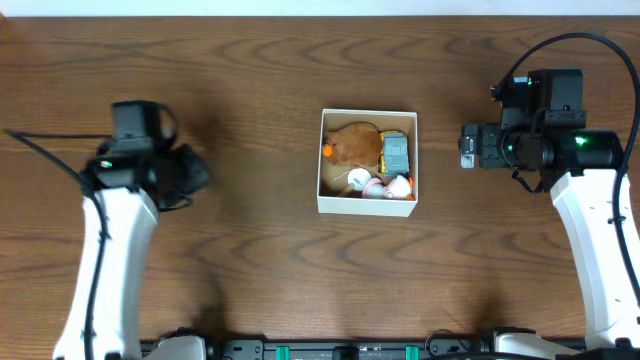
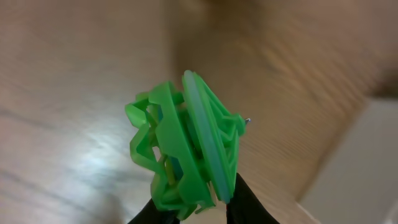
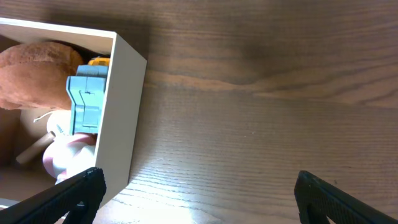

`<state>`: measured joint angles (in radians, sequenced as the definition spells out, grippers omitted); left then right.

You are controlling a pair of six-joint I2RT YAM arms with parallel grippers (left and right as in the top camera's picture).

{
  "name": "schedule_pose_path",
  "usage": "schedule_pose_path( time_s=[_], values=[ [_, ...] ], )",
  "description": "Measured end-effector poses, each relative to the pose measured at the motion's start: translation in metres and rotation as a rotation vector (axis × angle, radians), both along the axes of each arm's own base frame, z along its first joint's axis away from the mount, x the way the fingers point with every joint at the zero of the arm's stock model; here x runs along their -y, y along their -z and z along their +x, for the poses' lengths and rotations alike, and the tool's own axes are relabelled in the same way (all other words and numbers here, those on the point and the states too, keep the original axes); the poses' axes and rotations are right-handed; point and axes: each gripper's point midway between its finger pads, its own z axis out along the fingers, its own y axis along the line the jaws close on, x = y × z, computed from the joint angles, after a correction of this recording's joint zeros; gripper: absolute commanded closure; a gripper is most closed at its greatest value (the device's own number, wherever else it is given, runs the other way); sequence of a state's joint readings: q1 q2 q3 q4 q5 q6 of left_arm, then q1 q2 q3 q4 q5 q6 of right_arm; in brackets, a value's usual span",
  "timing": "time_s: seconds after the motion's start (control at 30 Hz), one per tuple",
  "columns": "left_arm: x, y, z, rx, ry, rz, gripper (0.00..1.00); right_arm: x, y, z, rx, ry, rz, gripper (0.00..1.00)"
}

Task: Pack container
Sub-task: 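Carry the green toy with the left gripper and release it in the box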

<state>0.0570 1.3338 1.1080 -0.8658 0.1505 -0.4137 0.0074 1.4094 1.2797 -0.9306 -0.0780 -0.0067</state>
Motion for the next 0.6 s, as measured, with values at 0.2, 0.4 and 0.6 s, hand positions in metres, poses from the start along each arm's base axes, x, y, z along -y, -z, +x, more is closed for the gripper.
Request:
schedule_pose_path(
  time_s=[0.2,0.4,0.6],
  values=[
    [0.089,-0.034,0.001,0.168,0.309,-0.003,0.94,0.000,0.000,0.000,0.000,0.000,0.000,0.01],
    [0.179,-0.050,-0.010,0.300,0.623,-0.018,0.94,0.000,0.000,0.000,0.000,0.000,0.000,0.01],
    [0.228,-0.033,-0.019,0.311,0.785,0.024,0.94,0.000,0.000,0.000,0.000,0.000,0.000,0.01]
  ],
)
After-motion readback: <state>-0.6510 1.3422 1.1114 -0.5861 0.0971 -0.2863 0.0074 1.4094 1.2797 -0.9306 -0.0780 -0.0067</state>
